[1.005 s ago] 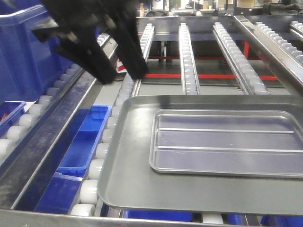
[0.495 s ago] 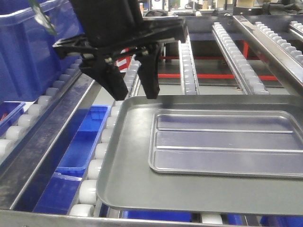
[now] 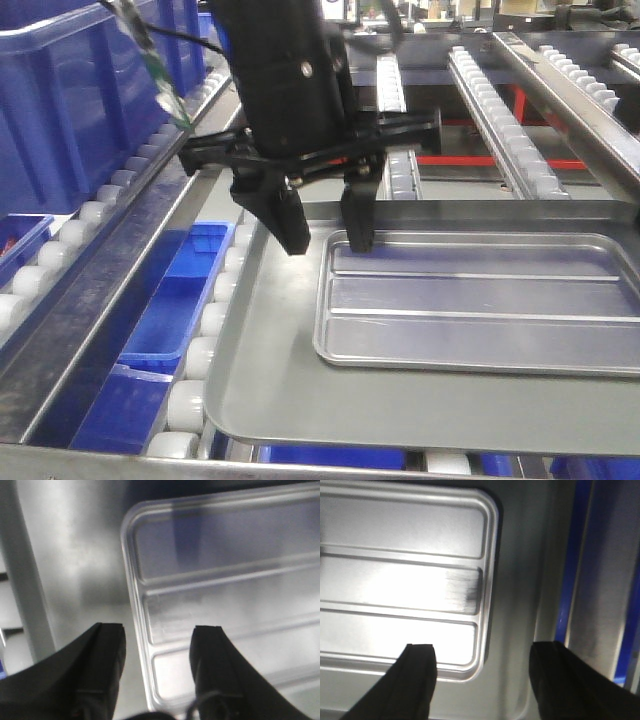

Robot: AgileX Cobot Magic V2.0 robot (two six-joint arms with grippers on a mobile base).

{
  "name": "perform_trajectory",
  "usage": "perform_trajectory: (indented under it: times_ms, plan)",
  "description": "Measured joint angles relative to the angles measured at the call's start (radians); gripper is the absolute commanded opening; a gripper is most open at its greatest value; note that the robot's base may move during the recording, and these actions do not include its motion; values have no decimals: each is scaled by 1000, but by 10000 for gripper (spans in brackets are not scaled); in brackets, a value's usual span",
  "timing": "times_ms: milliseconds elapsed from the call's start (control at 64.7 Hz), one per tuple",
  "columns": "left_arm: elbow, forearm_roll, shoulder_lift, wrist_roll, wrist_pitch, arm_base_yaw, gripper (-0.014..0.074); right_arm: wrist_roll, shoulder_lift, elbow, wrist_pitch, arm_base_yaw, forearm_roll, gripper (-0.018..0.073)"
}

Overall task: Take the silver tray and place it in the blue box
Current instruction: 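Lower both grippers onto the near edges of the top silver tray, then close both grippers on the top tray's rim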

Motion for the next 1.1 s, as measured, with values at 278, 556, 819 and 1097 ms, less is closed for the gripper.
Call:
perform_trajectory:
  times_ms: [278, 556, 819, 1097]
  plan:
    - [-33, 28, 49, -44, 4, 0, 232, 11, 92, -1, -38, -2, 2, 508]
    - [-46, 53, 105, -59, 5, -22, 232, 11, 165, -1, -92, -2, 2, 508]
    - [-50, 108, 116, -117, 1, -26, 232, 11, 216, -2, -153, -2, 2, 508]
    - [-53, 126, 119, -128, 0, -26, 232, 11, 248, -11, -173, -2, 5, 355]
